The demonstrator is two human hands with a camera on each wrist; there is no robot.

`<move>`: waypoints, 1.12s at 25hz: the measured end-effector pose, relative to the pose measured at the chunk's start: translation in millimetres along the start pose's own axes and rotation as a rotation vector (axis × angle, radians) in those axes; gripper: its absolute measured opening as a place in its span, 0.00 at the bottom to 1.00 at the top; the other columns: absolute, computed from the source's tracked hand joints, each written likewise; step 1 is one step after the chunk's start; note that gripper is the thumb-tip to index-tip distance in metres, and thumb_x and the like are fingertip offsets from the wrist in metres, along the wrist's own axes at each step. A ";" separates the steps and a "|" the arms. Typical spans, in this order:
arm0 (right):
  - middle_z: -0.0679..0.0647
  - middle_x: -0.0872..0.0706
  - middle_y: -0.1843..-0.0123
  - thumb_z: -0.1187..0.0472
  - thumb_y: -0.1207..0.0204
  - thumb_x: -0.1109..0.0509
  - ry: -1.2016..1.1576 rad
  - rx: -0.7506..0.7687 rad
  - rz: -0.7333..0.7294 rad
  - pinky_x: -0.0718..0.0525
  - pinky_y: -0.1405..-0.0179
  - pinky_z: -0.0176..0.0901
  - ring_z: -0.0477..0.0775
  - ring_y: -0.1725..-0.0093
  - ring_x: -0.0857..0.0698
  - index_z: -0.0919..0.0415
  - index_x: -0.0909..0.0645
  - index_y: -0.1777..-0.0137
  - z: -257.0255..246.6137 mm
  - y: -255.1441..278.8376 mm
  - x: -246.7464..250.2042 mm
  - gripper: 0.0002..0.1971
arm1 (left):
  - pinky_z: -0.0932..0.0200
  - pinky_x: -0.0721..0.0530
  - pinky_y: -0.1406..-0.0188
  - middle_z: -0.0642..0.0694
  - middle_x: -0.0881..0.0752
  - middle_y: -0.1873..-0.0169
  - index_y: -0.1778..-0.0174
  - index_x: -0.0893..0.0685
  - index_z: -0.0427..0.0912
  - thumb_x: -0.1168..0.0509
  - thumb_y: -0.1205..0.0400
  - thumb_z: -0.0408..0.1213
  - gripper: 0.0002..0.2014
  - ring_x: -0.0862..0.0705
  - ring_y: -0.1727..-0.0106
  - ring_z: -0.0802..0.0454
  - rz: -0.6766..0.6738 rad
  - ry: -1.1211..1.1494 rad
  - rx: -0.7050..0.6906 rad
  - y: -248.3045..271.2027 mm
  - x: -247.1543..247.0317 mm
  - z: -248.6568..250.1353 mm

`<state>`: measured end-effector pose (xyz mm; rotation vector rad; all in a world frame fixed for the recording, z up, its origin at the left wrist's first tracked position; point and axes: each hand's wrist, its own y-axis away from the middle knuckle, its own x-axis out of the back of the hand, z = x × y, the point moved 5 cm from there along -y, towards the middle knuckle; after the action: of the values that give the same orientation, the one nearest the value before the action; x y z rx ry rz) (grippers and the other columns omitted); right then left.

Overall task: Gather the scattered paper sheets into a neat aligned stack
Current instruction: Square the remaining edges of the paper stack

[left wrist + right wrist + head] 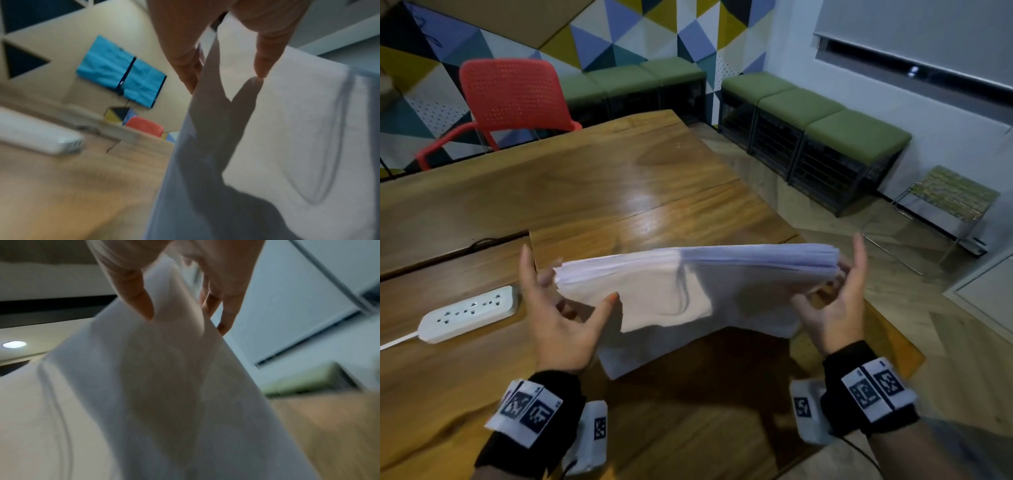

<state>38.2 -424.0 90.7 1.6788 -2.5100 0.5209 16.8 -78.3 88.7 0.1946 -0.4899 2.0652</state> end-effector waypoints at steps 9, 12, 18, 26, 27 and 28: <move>0.61 0.28 0.34 0.68 0.35 0.30 0.433 0.224 -0.108 0.25 0.43 0.40 0.54 0.39 0.27 0.49 0.32 0.28 -13.7 -6.6 -15.2 0.34 | 0.60 0.36 0.35 0.39 0.31 0.29 0.29 0.25 0.51 0.25 0.30 0.31 0.33 0.38 0.35 0.63 -0.043 -0.270 -0.210 -0.1 -9.1 15.7; 0.57 0.25 0.43 0.69 0.33 0.29 0.420 0.184 -0.106 0.19 0.44 0.56 0.53 0.45 0.24 0.47 0.37 0.25 -3.5 -18.0 -19.3 0.37 | 0.52 0.22 0.40 0.51 0.23 0.40 0.36 0.26 0.63 0.31 0.27 0.24 0.31 0.23 0.49 0.61 -0.072 -0.198 -0.201 -4.4 -7.4 15.5; 0.61 0.39 0.21 0.67 0.40 0.20 0.173 -0.316 -0.230 0.25 0.31 0.54 0.62 0.25 0.32 0.43 0.59 0.20 32.2 -48.3 -29.1 0.59 | 0.80 0.25 0.48 0.81 0.20 0.49 0.35 0.30 0.62 0.30 0.29 0.24 0.34 0.20 0.49 0.76 -0.268 -0.032 -0.197 -7.0 -10.4 26.1; 0.64 0.26 0.30 0.70 0.36 0.28 -0.528 -0.555 -0.232 0.11 0.63 0.38 0.59 0.41 0.21 0.62 0.34 0.26 50.9 -60.2 -37.2 0.36 | 0.77 0.19 0.63 0.65 0.09 0.66 0.54 0.15 0.46 0.34 0.25 0.23 0.12 0.12 0.61 0.69 -0.380 0.232 0.072 -19.6 -4.6 19.4; 0.62 0.19 0.37 0.76 0.31 0.33 -0.509 -0.526 -0.268 0.12 0.68 0.34 0.54 0.47 0.19 0.63 0.28 0.31 43.2 -61.4 -38.1 0.27 | 0.77 0.18 0.63 0.64 0.09 0.67 0.54 0.15 0.43 0.34 0.24 0.23 0.11 0.12 0.63 0.68 -0.377 0.241 0.084 -20.7 -2.8 21.3; 0.57 0.15 0.46 0.79 0.30 0.35 -0.460 -0.483 -0.300 0.13 0.69 0.32 0.51 0.51 0.18 0.61 0.24 0.36 35.5 -64.8 -38.0 0.23 | 0.77 0.18 0.64 0.63 0.09 0.68 0.54 0.15 0.41 0.34 0.24 0.23 0.10 0.12 0.63 0.68 -0.376 0.249 0.087 -21.9 -1.4 23.3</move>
<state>116.6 -424.1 63.1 2.0664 -2.2937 -0.5112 34.8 -79.2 115.1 0.0715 -0.1925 1.7124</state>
